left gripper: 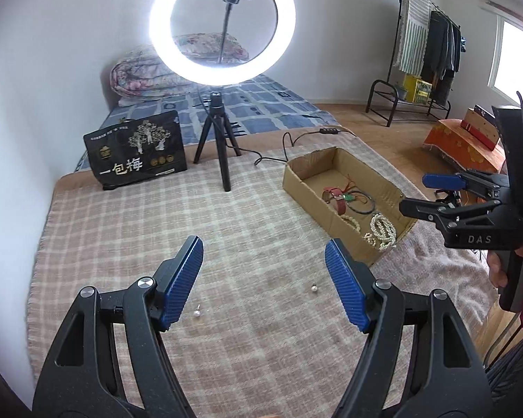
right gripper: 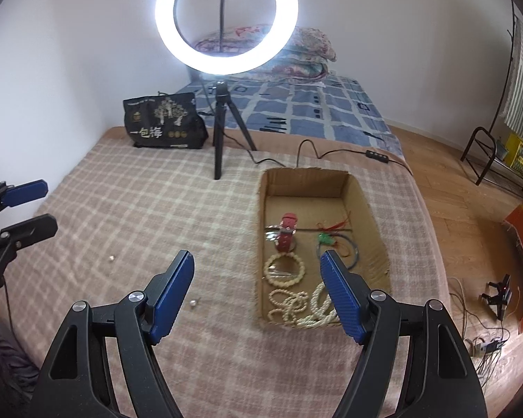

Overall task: Organize jewelry
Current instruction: 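Move the left tool to one pearl stud earring while the right tool approaches the other stud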

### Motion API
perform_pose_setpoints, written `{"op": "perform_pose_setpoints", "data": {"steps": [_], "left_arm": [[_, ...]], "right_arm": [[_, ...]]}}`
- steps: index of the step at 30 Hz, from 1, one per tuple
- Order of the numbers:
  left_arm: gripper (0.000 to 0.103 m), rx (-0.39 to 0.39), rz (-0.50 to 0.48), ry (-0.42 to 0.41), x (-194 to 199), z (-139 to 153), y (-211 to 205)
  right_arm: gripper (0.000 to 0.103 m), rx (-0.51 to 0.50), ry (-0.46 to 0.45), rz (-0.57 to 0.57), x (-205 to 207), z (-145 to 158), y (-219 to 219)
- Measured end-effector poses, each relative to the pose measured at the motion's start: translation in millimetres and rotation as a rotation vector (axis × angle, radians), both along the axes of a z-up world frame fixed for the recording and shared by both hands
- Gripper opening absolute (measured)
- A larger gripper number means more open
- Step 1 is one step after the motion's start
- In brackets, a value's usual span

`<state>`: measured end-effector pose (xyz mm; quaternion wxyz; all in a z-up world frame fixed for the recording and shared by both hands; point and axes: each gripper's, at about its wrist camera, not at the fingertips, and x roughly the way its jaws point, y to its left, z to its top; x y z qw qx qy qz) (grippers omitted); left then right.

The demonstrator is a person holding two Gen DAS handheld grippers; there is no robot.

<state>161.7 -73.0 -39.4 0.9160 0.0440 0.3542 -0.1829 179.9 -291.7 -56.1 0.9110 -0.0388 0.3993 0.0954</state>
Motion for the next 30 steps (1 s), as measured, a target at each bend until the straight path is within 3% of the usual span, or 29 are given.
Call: {"op": "perform_pose_setpoints", "data": {"steps": [12, 16, 19, 30], "left_arm": [[0.075, 0.011, 0.072, 0.03, 3, -23, 41], [0.075, -0.03, 0.089, 0.083, 12, -36, 61], [0.075, -0.053, 0.044, 0.139, 14, -49, 67], [0.072, 0.026, 0.02, 0.222, 17, -107, 70]], "right_arm": [[0.075, -0.032, 0.008, 0.087, -31, -27, 40], [0.075, -0.025, 0.046, 0.137, -37, -47, 49], [0.075, -0.043, 0.085, 0.158, -36, -65, 55], [0.074, 0.033, 0.172, 0.147, -23, -110, 63]]}}
